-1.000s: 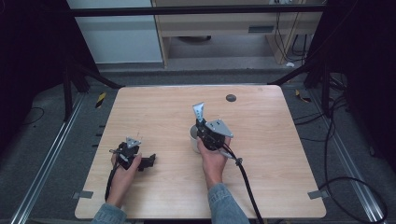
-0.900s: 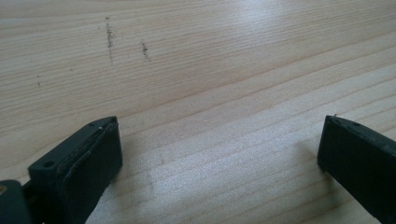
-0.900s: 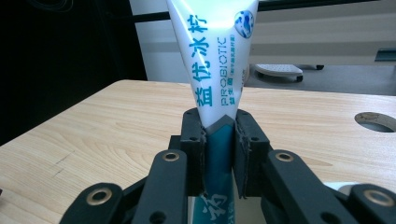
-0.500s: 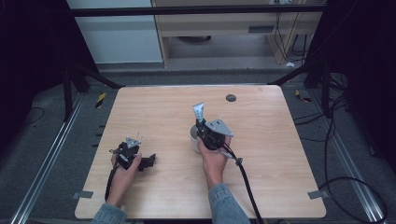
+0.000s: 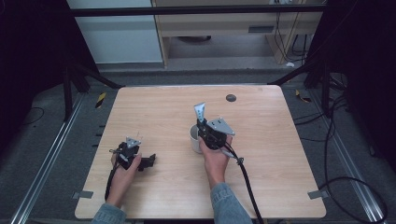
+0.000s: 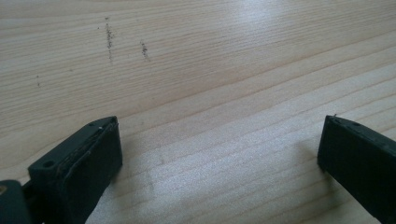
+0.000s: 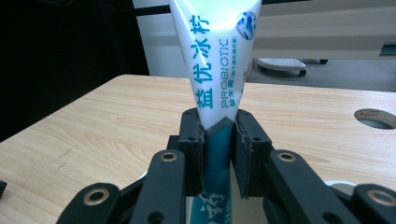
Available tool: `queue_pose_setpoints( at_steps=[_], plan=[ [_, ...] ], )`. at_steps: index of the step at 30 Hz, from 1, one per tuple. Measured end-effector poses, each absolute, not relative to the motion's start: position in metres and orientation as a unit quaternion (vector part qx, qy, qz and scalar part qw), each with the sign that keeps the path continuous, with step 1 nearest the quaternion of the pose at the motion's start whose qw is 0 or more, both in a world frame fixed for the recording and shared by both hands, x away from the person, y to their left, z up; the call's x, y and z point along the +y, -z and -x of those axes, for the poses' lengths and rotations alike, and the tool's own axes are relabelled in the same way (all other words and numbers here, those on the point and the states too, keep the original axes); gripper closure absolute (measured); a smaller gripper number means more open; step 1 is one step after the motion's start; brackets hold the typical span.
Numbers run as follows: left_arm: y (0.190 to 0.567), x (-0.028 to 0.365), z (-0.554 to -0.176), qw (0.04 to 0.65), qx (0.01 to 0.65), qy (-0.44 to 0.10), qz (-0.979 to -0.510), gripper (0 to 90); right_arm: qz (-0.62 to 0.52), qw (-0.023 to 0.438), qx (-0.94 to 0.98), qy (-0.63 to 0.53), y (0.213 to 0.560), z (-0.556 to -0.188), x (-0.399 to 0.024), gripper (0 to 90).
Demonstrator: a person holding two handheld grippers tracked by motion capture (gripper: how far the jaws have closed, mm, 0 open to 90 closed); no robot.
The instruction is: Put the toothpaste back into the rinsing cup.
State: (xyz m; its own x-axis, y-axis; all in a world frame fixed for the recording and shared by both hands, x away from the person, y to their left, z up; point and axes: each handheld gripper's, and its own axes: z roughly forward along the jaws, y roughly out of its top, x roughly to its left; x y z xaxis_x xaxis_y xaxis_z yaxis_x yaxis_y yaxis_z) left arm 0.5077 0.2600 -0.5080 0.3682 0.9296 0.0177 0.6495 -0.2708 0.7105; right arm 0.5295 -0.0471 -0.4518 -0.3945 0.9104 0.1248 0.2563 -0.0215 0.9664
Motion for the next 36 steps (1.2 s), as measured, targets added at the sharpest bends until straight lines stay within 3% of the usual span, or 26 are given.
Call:
queue_pose_setpoints(
  at_steps=[21, 31, 36],
  plan=[
    [0.508, 0.26, -0.508, 0.314, 0.516, -0.223, -0.765, 0.0, -0.465, 0.296, 0.633, -0.543, 0.445, -0.529, -0.051, 64.8],
    [0.508, 0.26, -0.508, 0.314, 0.516, -0.223, -0.765, 0.0, -0.464, 0.302, 0.644, -0.528, 0.44, -0.525, -0.049, 52.2],
    [0.508, 0.26, -0.508, 0.314, 0.516, -0.223, -0.765, 0.0, -0.468, 0.304, 0.648, -0.518, 0.435, -0.523, -0.049, 39.0]
  ],
)
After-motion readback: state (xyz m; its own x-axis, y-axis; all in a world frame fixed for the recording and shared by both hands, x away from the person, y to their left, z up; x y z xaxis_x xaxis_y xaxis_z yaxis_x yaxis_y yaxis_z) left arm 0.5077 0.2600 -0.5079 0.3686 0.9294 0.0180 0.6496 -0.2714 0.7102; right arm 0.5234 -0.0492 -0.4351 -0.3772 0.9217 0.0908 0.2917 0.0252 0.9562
